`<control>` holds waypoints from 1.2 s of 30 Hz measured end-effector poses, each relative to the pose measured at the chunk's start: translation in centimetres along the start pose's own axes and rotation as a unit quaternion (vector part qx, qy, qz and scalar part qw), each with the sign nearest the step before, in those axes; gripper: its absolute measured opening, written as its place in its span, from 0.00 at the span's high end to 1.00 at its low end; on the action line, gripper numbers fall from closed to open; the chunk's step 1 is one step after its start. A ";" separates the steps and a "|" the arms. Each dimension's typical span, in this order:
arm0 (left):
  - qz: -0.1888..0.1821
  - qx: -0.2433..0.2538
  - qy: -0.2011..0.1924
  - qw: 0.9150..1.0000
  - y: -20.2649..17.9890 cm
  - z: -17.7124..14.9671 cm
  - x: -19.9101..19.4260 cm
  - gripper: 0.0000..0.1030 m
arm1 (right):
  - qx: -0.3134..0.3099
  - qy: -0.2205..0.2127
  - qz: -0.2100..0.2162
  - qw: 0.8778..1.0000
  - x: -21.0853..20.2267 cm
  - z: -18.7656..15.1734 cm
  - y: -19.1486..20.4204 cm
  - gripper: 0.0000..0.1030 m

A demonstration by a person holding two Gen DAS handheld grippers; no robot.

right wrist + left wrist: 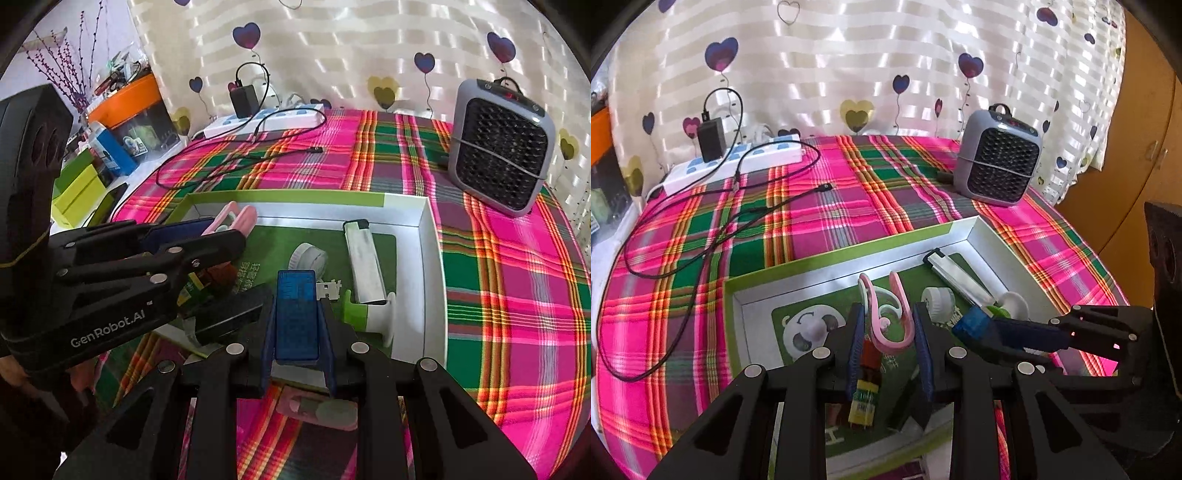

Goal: Organize rigid objects
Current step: 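Open both tools over the green box, dropping the pink clip and blue USB drive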

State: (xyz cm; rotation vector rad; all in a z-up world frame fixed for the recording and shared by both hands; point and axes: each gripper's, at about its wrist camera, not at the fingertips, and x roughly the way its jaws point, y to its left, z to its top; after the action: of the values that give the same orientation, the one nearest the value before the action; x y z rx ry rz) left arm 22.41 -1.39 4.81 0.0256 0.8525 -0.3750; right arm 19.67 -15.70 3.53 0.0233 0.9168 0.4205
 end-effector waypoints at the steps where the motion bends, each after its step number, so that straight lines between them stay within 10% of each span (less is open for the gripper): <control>1: 0.001 0.000 0.002 1.000 0.0 0.0 0.2 0.76 | 0.000 0.001 0.000 1.000 0.1 0.0 -0.1 0.78; 36: 0.011 0.009 0.044 0.999 -0.1 -0.1 3.7 0.76 | -0.007 0.020 -0.012 1.000 2.1 0.2 -0.1 0.78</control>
State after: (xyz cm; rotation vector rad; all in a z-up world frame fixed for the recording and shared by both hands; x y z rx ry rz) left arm 24.51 -2.66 2.05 0.0684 0.9360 -0.3637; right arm 21.02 -14.97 2.01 -0.0097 0.9521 0.4068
